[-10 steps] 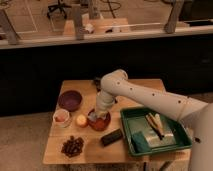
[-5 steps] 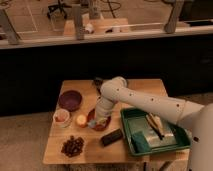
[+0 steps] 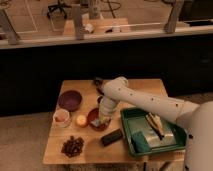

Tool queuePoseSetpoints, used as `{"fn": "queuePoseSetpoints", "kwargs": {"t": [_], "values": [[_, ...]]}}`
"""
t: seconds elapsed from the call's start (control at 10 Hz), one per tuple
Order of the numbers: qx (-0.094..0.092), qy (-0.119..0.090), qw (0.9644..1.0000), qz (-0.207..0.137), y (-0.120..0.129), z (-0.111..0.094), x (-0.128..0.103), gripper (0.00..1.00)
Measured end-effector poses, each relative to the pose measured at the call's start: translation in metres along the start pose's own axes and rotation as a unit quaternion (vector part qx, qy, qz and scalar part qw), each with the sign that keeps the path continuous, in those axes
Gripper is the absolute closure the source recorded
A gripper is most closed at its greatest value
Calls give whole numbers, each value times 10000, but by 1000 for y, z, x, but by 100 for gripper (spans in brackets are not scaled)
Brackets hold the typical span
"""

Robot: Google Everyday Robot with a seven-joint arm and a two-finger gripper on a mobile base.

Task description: Wipe red bowl with towel

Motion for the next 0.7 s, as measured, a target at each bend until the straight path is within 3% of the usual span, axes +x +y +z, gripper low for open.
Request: {"fn": "queuePoseSetpoints", "kwargs": {"t": [0.3, 0.7], "values": [[78, 161, 9998, 51, -27, 3, 16, 100], [197, 214, 9996, -50, -45, 8, 1, 100]]}}
